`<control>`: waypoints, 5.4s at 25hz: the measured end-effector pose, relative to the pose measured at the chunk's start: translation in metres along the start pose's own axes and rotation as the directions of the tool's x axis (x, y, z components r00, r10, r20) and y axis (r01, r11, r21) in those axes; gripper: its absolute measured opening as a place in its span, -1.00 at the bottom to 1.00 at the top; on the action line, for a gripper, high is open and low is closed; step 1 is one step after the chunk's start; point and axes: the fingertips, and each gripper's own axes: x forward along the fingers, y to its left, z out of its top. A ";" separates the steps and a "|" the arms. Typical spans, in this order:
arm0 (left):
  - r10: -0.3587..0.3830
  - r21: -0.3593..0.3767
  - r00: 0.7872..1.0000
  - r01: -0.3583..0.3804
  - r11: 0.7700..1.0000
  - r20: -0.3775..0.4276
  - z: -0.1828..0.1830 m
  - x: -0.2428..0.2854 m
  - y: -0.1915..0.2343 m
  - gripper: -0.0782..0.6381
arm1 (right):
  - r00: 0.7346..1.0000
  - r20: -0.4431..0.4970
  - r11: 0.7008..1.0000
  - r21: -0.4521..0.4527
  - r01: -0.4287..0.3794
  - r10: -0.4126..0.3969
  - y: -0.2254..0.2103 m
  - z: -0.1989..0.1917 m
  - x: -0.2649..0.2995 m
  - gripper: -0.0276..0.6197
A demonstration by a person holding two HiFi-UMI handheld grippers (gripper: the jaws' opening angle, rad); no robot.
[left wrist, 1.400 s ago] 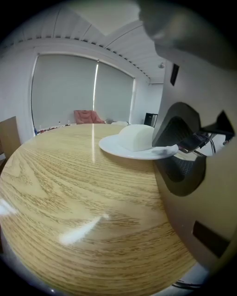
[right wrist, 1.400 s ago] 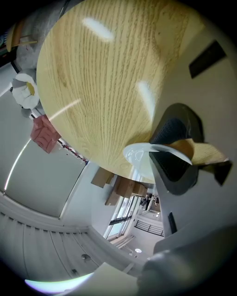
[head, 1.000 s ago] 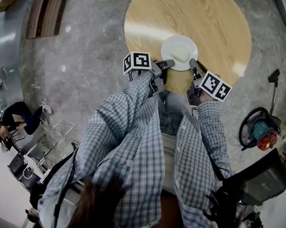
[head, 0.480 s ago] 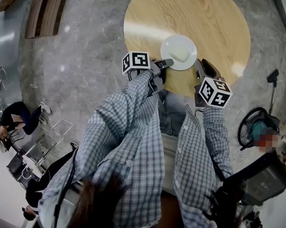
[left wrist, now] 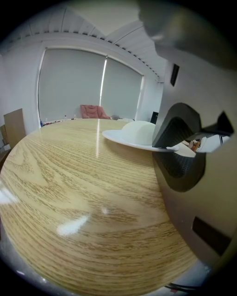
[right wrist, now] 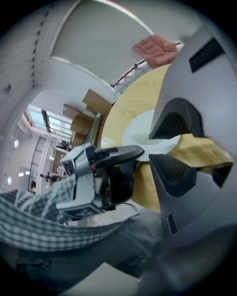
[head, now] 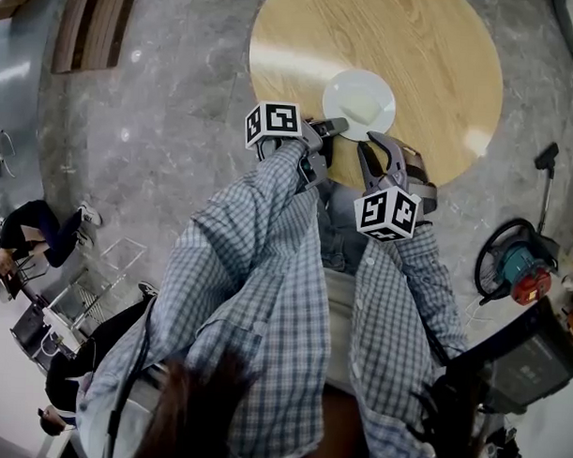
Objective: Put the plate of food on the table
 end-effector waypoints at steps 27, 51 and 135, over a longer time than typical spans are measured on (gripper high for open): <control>-0.084 -0.003 0.996 0.084 0.996 -0.029 -0.001 0.008 -0.013 -0.68 | 0.976 -0.181 0.899 -0.436 0.033 -0.124 0.007 -0.017 0.029 -0.80; -0.128 0.027 0.990 0.126 0.992 0.054 0.002 -0.025 -0.016 -0.68 | 0.990 -0.139 0.967 -0.247 -0.067 0.033 0.007 -0.027 0.032 -0.79; -0.321 0.863 0.940 0.063 0.501 0.118 -0.074 -0.085 -0.229 -0.76 | 0.836 0.397 0.646 0.760 -0.068 -0.379 -0.126 0.053 -0.164 -0.89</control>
